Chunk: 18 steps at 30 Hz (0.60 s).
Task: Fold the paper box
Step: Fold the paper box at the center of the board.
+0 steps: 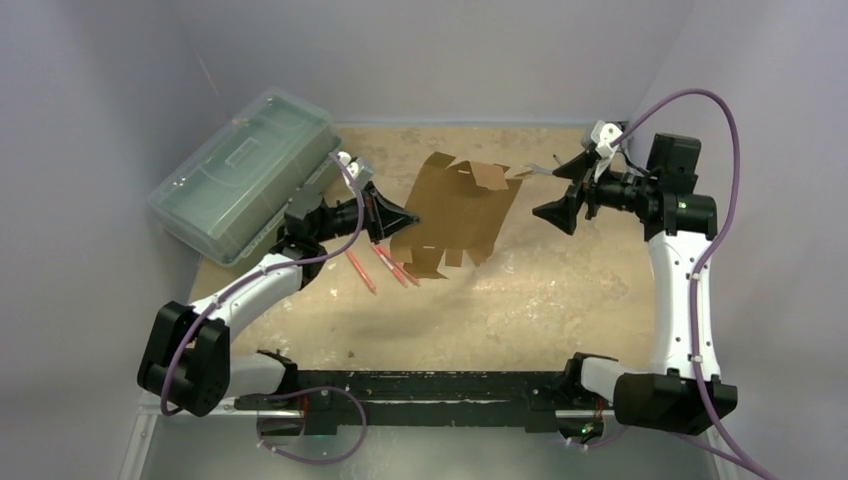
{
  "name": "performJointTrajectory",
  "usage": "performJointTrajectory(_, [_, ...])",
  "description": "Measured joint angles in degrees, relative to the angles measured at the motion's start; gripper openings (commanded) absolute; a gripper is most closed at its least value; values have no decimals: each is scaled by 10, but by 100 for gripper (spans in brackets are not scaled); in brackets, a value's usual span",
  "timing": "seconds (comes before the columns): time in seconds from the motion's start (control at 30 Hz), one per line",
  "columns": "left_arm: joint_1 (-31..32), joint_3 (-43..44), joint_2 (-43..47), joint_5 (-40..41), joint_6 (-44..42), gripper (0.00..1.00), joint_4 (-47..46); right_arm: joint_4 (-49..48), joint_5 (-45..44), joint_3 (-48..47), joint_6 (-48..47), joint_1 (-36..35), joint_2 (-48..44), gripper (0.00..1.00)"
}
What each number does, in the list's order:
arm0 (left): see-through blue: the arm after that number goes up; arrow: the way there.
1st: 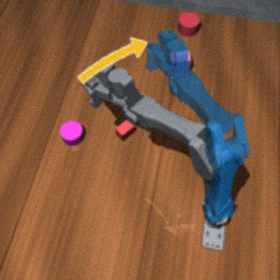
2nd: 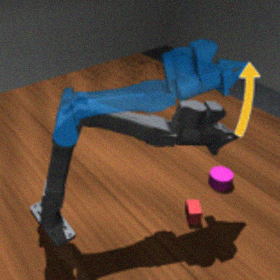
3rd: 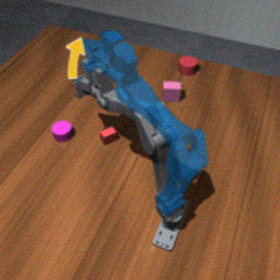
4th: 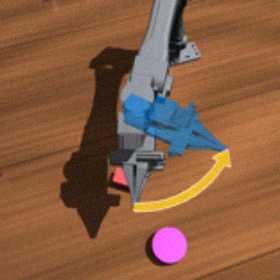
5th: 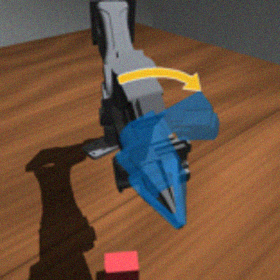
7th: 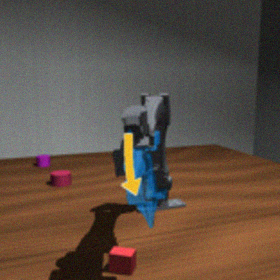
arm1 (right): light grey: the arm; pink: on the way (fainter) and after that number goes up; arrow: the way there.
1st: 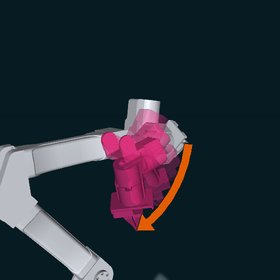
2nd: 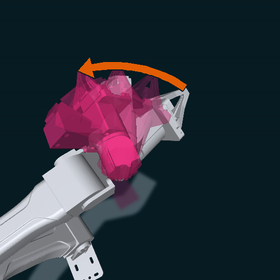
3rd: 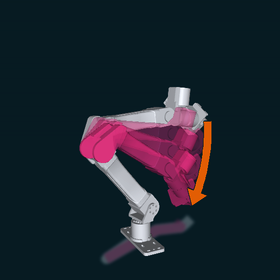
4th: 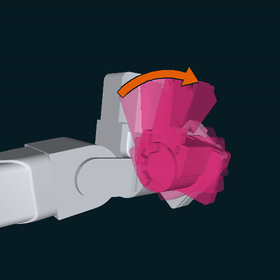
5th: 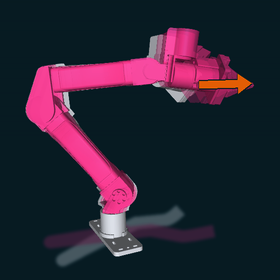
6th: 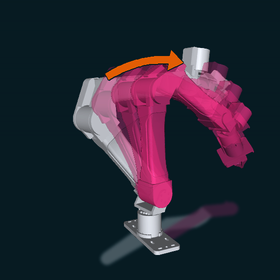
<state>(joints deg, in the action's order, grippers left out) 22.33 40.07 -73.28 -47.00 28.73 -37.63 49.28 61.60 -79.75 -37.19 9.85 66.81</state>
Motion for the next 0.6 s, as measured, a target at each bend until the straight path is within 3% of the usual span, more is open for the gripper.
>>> performJointTrajectory(0.17, [31,59,-13,5,-72,0,114,60,-10,-50,-42,-56,23,99])
performJointTrajectory(0.3, [72,179,-56,17,-165,0,252,123,-38,-172,-76,-164,76,99])
performJointTrajectory(0.43, [90,250,-80,24,-233,0,350,150,-59,-257,-88,-220,110,98])
performJointTrajectory(0.6, [103,306,-108,34,-292,0,444,158,-104,-282,-86,-272,132,92])
